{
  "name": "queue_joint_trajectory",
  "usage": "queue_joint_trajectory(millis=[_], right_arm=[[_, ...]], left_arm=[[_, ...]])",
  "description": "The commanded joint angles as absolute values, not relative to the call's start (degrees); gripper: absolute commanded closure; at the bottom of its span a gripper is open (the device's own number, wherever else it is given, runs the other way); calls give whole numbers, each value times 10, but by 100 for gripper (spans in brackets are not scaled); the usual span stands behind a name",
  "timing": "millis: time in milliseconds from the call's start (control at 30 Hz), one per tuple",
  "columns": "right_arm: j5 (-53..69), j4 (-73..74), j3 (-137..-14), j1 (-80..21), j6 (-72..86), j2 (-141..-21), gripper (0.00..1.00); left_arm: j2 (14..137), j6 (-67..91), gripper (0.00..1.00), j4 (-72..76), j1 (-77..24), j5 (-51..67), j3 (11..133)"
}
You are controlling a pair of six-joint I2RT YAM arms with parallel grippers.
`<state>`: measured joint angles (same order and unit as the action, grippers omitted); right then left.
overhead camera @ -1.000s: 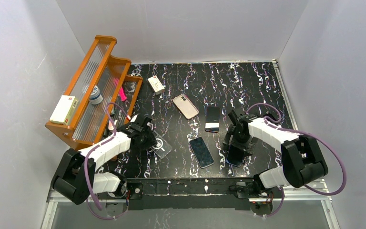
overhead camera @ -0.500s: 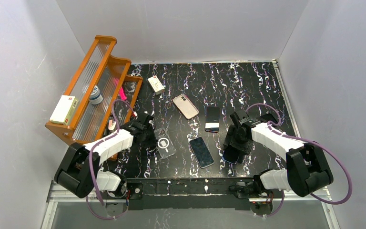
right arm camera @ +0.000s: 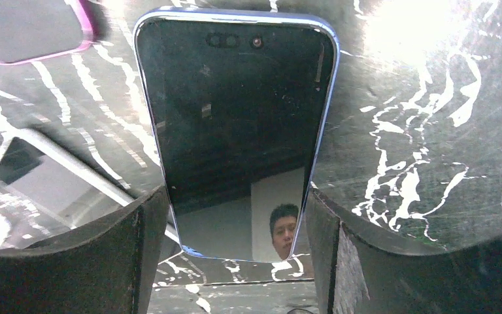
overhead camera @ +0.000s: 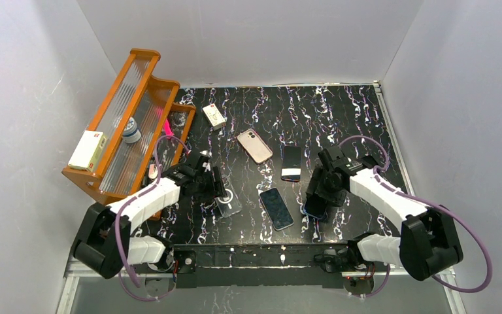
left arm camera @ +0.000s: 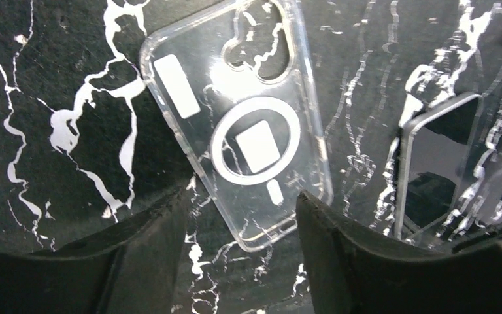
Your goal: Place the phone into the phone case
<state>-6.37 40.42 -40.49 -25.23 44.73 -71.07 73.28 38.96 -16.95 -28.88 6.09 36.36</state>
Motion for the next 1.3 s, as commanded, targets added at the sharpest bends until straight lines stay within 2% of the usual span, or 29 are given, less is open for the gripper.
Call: queue_joint_trajectory(millis=[0,167,200,233,567,633,800,1267], right_arm=[[-40,400,-461,-262,437,-675,47],[35,343,-488,-283,393,-658,47],[50,326,-491,-290,389,-656,48],[62,311,-494,-297,385,-656,48],[85,187,-554,-447,375,-767,49],[121,129,-558,-471,355,-792,47],[145,78,-607,-516,300,-865,47],[207,75,-759,-548,295,-1062,47]], left_arm=[[670,382,38,-206,-291,74,399],[605,371,24,-263,-290,31,452],[593,368,9,-274,-290,23,466],[583,364,3,-285,-290,14,478],[508,333,2,-417,-290,-150,591],[491,333,2,-434,-290,-184,602],[445,326,2,-446,-290,-213,612],[350,353,2,-469,-290,-298,606]])
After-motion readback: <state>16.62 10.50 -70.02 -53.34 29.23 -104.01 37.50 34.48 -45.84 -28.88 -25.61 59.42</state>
